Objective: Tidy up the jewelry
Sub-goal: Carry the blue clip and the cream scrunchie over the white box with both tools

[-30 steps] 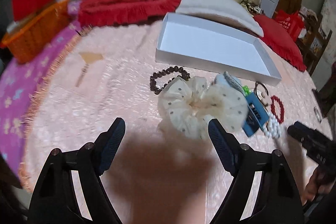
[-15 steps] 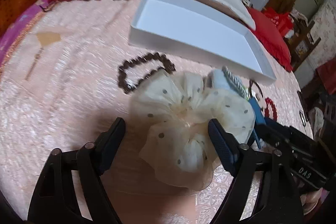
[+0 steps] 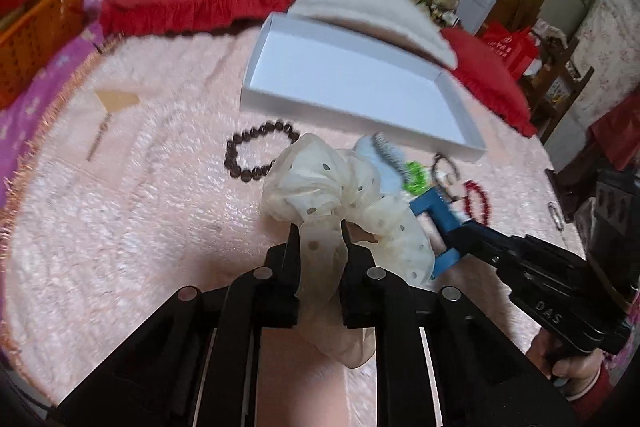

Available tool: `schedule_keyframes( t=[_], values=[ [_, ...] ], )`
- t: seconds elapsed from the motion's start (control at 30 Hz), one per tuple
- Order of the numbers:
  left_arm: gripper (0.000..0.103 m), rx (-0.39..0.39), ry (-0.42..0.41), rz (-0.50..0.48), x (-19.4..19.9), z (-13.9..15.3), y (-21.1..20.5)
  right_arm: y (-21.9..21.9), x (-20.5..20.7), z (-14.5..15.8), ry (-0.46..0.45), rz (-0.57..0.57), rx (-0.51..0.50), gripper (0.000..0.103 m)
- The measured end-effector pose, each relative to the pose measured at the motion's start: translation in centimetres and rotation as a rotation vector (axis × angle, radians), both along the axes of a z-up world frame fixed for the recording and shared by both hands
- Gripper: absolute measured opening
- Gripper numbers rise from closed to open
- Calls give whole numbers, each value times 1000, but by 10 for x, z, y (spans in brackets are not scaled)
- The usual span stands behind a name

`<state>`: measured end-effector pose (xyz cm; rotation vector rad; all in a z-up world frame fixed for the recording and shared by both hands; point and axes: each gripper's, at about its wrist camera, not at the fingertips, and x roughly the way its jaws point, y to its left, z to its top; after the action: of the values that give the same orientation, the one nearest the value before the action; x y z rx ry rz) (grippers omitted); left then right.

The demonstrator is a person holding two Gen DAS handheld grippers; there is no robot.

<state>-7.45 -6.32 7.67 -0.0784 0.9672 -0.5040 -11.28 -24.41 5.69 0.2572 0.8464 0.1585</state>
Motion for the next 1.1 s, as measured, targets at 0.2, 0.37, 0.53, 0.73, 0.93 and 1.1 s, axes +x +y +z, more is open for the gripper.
schedule_keyframes(
  t=[0.2,0.37,0.53,0.73,0.93,1.1],
  values=[
    [13,-3,-108,-18,-26,45,5,7,-19,30,-61,29,-13,1],
    [13,21,-127,-16,-38,48,8,-2,-23,19,-8,-5,-35,2],
    [13,31,-79,-13,-44,26,14,-15,-44,-1,55,-26,-14,17],
    [13,60,-21,0,-47,-8,20,-15,-75,-8,44,-42,26,56],
    [13,91,-35,5,-57,-13,17,-1,-93,-4,40,10,87,56],
    [13,137,-76,27,-66,-6,15,30,-103,-5,42,71,26,56]
  ],
)
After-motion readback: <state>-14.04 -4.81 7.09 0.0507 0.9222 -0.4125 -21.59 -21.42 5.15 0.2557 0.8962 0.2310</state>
